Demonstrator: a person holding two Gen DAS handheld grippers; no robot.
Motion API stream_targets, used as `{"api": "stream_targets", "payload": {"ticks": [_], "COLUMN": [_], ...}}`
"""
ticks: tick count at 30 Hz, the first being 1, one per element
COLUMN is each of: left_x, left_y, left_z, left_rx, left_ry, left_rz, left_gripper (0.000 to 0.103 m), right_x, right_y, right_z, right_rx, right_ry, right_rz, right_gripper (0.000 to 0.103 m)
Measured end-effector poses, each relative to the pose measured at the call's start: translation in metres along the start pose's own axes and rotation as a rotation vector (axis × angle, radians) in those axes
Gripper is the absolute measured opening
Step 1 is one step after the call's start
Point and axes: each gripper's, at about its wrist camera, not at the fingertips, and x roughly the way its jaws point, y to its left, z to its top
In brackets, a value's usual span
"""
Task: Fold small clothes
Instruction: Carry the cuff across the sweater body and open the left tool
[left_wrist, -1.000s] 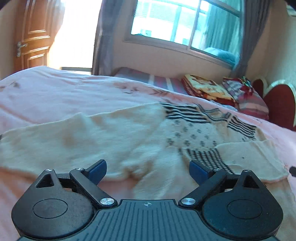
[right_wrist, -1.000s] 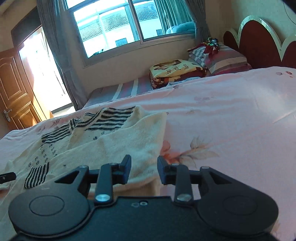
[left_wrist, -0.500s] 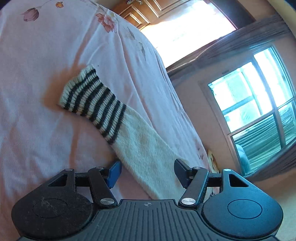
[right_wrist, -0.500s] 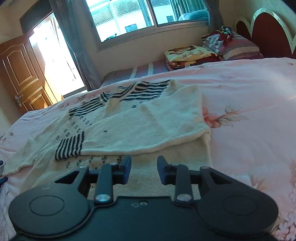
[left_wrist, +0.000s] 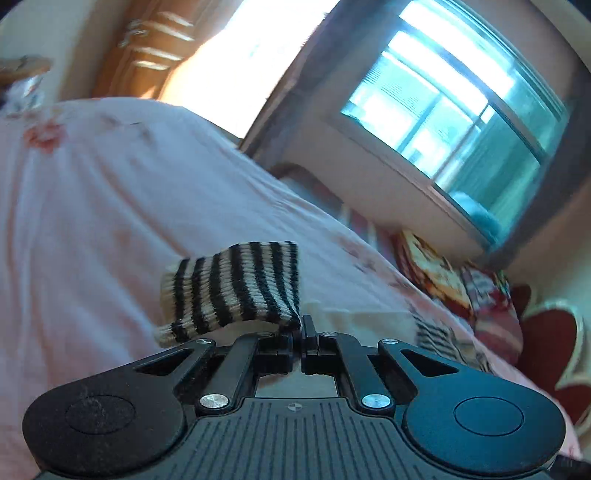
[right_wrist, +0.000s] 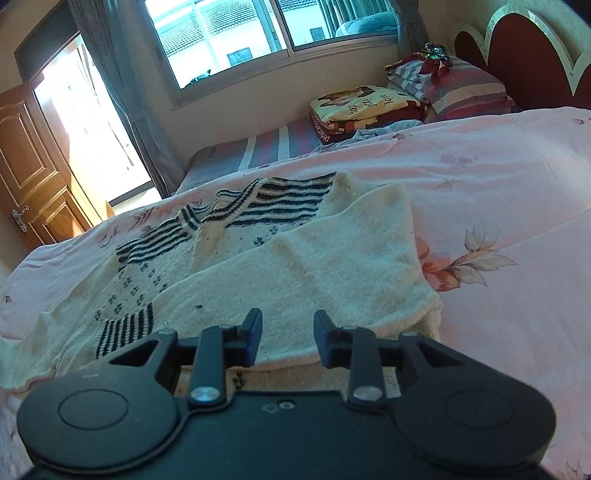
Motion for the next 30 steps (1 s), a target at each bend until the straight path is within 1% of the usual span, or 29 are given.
{"api": "stream_targets", "payload": {"ticks": [2,4,7,8,9,11,13,14,15,16,17,18,19,20,22,23,24,26,28,29,30], "left_x": [0.014,0.033,0.061,0.07,0.073,0.087,0.084,0.081,0.071,0.065,0.062,0.049,0.04,0.032,0.018,0.007,-0.002,-0.016,-0.026,-0.027,-0.022], "left_y": [-0.046,-0.095,-0.157,-0.174,-0.2,-0.237,-0.264,-0.275,-0.282,-0.286,-0.288,-0.285,-0.283,-0.281,-0.267,-0.252,-0.237,-0.206,-0.175,-0.16,-0.143], "left_z": [-0.01,-0.024,-0.049,-0.058,-0.067,-0.088,-0.11,-0.118,-0.128,-0.133,-0.134,-0.139,-0.139,-0.138,-0.131,-0.126,-0.122,-0.117,-0.116,-0.114,-0.112], "left_rx": [0.097,0.191,0.277,0.32,0.385,0.498,0.564,0.603,0.639,0.65,0.64,0.622,0.618,0.618,0.573,0.536,0.513,0.501,0.522,0.533,0.522], "left_ry": [0.056,0.106,0.176,0.196,0.219,0.26,0.27,0.254,0.235,0.229,0.229,0.21,0.19,0.184,0.165,0.148,0.134,0.117,0.096,0.094,0.102], "left_rz": [-0.063,-0.098,-0.152,-0.153,-0.135,-0.077,-0.05,-0.023,-0.001,-0.012,-0.045,-0.086,-0.107,-0.109,-0.115,-0.12,-0.111,-0.065,0.011,0.059,0.11], "left_gripper": [0.004,0.004,0.004,0.004,0.004,0.004,0.004,0.004,0.02,0.039,0.087,0.096,0.096,0.096,0.095,0.093,0.088,0.078,0.076,0.071,0.064], "right_x": [-0.002,-0.006,-0.011,-0.013,-0.014,-0.016,-0.018,-0.019,-0.02,-0.021,-0.022,-0.022,-0.022,-0.022,-0.02,-0.019,-0.016,-0.01,-0.001,0.004,0.009], "right_y": [-0.003,-0.008,-0.016,-0.019,-0.023,-0.03,-0.036,-0.039,-0.041,-0.043,-0.043,-0.044,-0.043,-0.042,-0.035,-0.03,-0.024,-0.01,0.007,0.015,0.024], "right_z": [0.0,-0.001,-0.002,-0.001,0.001,0.004,0.007,0.008,0.009,0.009,0.009,0.009,0.008,0.008,0.007,0.006,0.006,0.004,0.001,0.0,-0.002], "right_rx": [0.019,0.043,0.058,0.065,0.076,0.095,0.109,0.117,0.123,0.126,0.128,0.129,0.13,0.13,0.125,0.122,0.118,0.103,0.085,0.076,0.066], "right_ry": [-0.006,-0.009,-0.009,-0.009,-0.011,-0.015,-0.016,-0.016,-0.015,-0.014,-0.013,-0.012,-0.009,-0.006,0.001,0.007,0.014,0.035,0.066,0.082,0.097], "right_rz": [-0.005,-0.006,-0.013,-0.016,-0.019,-0.018,-0.013,-0.005,0.008,0.018,0.028,0.042,0.055,0.07,0.106,0.129,0.156,0.215,0.261,0.281,0.298], "right_gripper": [0.031,0.031,0.031,0.031,0.031,0.032,0.033,0.034,0.034,0.035,0.037,0.038,0.038,0.038,0.038,0.038,0.038,0.039,0.042,0.046,0.048]}}
